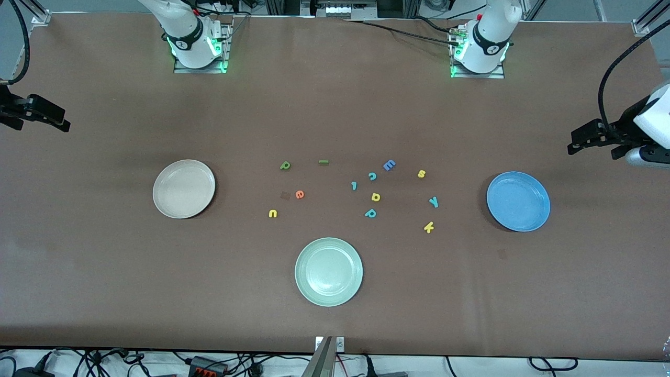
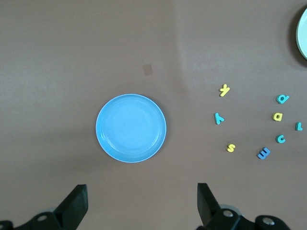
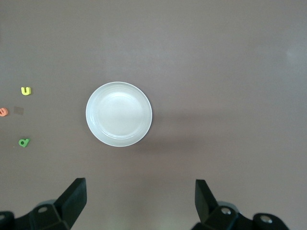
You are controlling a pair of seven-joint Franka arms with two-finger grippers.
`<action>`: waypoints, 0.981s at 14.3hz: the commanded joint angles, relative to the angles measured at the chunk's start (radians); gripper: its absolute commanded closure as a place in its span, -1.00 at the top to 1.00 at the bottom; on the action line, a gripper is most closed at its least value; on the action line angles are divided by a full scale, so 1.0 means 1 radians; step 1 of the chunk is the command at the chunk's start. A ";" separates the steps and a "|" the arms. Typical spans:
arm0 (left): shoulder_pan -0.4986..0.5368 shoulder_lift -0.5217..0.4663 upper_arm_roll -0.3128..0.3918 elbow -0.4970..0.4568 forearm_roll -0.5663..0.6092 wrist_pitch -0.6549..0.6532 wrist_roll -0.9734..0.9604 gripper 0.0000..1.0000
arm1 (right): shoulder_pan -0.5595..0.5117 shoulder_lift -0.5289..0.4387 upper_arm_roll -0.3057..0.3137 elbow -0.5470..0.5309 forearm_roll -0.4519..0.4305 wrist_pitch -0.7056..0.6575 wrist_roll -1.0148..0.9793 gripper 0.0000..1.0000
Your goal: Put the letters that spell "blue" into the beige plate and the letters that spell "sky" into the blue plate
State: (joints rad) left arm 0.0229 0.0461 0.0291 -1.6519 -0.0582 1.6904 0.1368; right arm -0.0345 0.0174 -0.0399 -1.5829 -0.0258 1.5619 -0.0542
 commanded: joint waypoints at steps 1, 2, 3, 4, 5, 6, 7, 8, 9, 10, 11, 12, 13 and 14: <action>-0.003 0.008 -0.003 0.020 0.017 -0.009 0.021 1.00 | -0.004 -0.019 0.002 -0.017 0.004 -0.006 0.008 1.00; -0.006 0.008 -0.003 0.020 0.017 -0.009 0.021 1.00 | -0.002 -0.020 0.003 -0.017 0.004 -0.009 0.008 1.00; -0.006 0.008 -0.005 0.020 0.017 -0.009 0.021 1.00 | -0.004 -0.021 0.002 -0.016 0.004 -0.016 0.008 1.00; -0.008 0.008 -0.003 0.020 0.017 -0.009 0.021 1.00 | -0.004 -0.021 0.002 -0.016 0.004 -0.016 0.008 1.00; -0.011 0.008 -0.005 0.020 0.017 -0.009 0.021 1.00 | -0.004 -0.021 0.002 -0.016 0.004 -0.017 0.008 1.00; -0.011 0.008 -0.005 0.020 0.017 -0.009 0.020 1.00 | -0.004 -0.016 0.002 -0.013 0.004 -0.017 0.010 1.00; -0.011 0.008 -0.006 0.020 0.015 -0.011 0.020 1.00 | -0.004 -0.014 0.002 -0.012 0.004 -0.016 0.010 1.00; -0.012 0.008 -0.006 0.018 0.015 -0.012 0.020 1.00 | -0.002 -0.014 0.003 -0.012 0.004 -0.017 0.011 1.00; -0.012 0.008 -0.006 0.018 0.015 -0.015 0.020 1.00 | -0.002 -0.014 0.003 -0.012 0.003 -0.017 0.007 1.00; -0.011 0.008 -0.006 0.018 0.015 -0.018 0.018 1.00 | -0.004 -0.014 0.002 -0.012 0.003 -0.019 0.005 1.00; -0.012 0.006 -0.006 0.020 0.015 -0.018 0.018 1.00 | -0.005 -0.017 0.002 -0.012 0.004 -0.022 0.005 1.00; -0.012 0.008 -0.006 0.020 0.017 -0.017 0.018 1.00 | -0.007 -0.019 0.002 -0.012 0.004 -0.043 0.008 1.00; -0.012 0.006 -0.006 0.020 0.017 -0.018 0.017 1.00 | -0.007 -0.016 0.002 -0.012 0.004 -0.042 0.008 1.00; -0.011 0.005 -0.006 0.020 0.017 -0.024 0.017 1.00 | -0.007 -0.013 0.003 -0.012 0.004 -0.043 0.007 1.00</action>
State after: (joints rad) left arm 0.0138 0.0470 0.0244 -1.6519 -0.0582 1.6885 0.1409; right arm -0.0354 0.0175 -0.0405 -1.5832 -0.0258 1.5308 -0.0539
